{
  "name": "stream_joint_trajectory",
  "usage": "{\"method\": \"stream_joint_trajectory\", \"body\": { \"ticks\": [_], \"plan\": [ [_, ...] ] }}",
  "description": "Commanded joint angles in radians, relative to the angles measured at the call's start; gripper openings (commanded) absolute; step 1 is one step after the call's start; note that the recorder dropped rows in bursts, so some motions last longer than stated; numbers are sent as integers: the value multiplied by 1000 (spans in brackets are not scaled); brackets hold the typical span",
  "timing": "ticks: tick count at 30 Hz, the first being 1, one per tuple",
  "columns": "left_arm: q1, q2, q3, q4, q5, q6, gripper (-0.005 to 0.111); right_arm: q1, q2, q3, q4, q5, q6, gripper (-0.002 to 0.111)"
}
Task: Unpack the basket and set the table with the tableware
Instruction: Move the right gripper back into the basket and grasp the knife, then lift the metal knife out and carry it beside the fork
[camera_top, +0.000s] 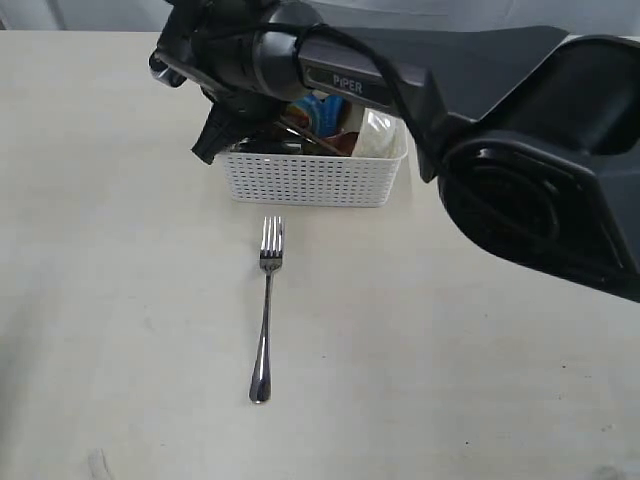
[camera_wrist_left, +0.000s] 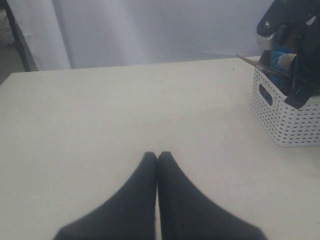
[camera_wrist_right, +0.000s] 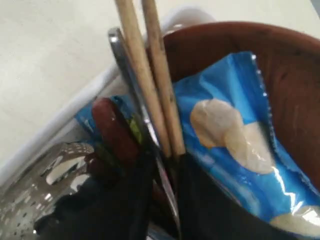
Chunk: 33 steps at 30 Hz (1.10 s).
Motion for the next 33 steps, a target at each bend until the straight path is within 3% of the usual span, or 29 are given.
{"method": "stream_joint_trajectory", "body": {
  "ticks": [1, 28, 33],
  "plan": [
    [4, -5, 3, -7, -7, 2, 0, 6, 17, 1, 0, 14, 10, 0],
    [4, -5, 3, -7, -7, 2, 0, 35, -191, 1, 39, 41, 1, 0],
    [4, -5, 3, -7, -7, 2, 0, 64, -227, 1, 37, 41, -85, 0]
  ]
}}
